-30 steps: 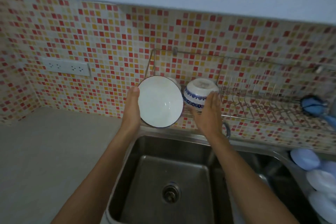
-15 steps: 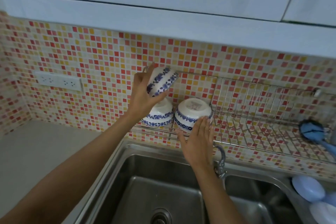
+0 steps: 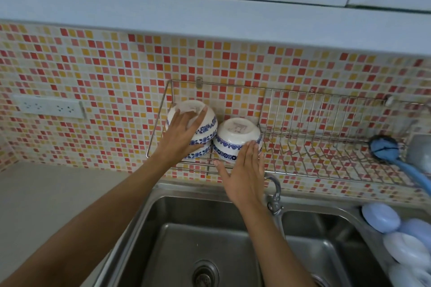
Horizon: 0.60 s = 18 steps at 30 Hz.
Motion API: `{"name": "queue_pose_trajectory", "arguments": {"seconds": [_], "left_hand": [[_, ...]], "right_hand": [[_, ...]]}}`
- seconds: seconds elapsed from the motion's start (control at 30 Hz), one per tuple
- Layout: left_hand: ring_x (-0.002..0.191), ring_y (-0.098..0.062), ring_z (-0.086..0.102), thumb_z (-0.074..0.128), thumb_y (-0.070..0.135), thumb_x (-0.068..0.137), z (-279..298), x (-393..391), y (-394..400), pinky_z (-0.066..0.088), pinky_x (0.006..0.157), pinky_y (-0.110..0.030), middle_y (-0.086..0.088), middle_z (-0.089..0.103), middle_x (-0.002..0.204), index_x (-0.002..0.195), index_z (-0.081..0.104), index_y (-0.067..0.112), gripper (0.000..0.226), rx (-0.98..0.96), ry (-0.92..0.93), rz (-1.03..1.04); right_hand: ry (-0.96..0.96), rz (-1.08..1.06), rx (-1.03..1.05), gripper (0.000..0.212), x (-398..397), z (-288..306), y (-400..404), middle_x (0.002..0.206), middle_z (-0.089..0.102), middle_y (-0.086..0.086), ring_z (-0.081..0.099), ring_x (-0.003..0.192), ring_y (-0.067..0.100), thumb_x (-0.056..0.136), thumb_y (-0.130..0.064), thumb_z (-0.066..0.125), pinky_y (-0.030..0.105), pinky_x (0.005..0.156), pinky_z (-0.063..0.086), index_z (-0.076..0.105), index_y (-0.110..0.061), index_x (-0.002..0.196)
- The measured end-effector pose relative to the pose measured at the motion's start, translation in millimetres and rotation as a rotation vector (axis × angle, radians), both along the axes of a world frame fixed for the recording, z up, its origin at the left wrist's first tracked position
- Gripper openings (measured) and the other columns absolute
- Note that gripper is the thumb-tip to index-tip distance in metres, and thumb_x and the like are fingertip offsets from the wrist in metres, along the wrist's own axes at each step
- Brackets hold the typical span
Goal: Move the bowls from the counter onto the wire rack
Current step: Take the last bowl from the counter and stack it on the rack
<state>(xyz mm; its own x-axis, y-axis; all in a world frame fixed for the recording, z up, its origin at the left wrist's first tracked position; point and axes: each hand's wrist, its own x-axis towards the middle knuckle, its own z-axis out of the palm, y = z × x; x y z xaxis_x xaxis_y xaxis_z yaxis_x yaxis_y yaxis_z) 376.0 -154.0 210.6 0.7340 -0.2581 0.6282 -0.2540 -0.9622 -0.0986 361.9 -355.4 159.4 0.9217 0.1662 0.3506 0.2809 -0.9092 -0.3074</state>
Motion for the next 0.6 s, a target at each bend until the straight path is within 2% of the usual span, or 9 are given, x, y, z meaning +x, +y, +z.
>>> {"name": "queue_pose_trajectory", "arguments": {"seconds": [0.2,0.4,0.6], "left_hand": [[0.124,-0.038,0.042,0.077,0.038,0.072,-6,6,5,0.014,0.114,-0.046,-0.023,0.047,0.132,0.148,0.004,0.020,0.108,-0.050,0.067,0.011],[0.127,-0.040,0.037,0.078,0.040,0.071,-9,10,8,0.017,0.116,-0.050,-0.021,0.041,0.137,0.150,0.008,0.017,0.108,-0.120,0.167,0.043],[0.123,-0.041,0.037,0.081,0.037,0.066,-11,12,11,0.028,0.109,-0.054,-0.020,0.040,0.138,0.146,0.030,0.017,0.097,-0.107,0.198,0.056]], "right_hand": [[-0.003,-0.003,-0.007,0.097,0,-1,1,0.159,-0.013,0.014,-0.015,0.147,0.023,0.087,-0.074,0.014,0.041,0.120,-0.007,-0.008,-0.004,0.150],[0.000,-0.002,-0.002,0.095,0,-1,1,0.159,-0.013,0.014,-0.014,0.147,0.023,0.089,-0.072,0.019,0.042,0.121,-0.005,-0.008,-0.004,0.150],[-0.008,-0.009,0.003,0.096,1,-2,2,0.159,-0.013,0.013,-0.015,0.147,0.024,0.089,-0.073,0.021,0.040,0.120,-0.007,-0.009,-0.005,0.150]]}}
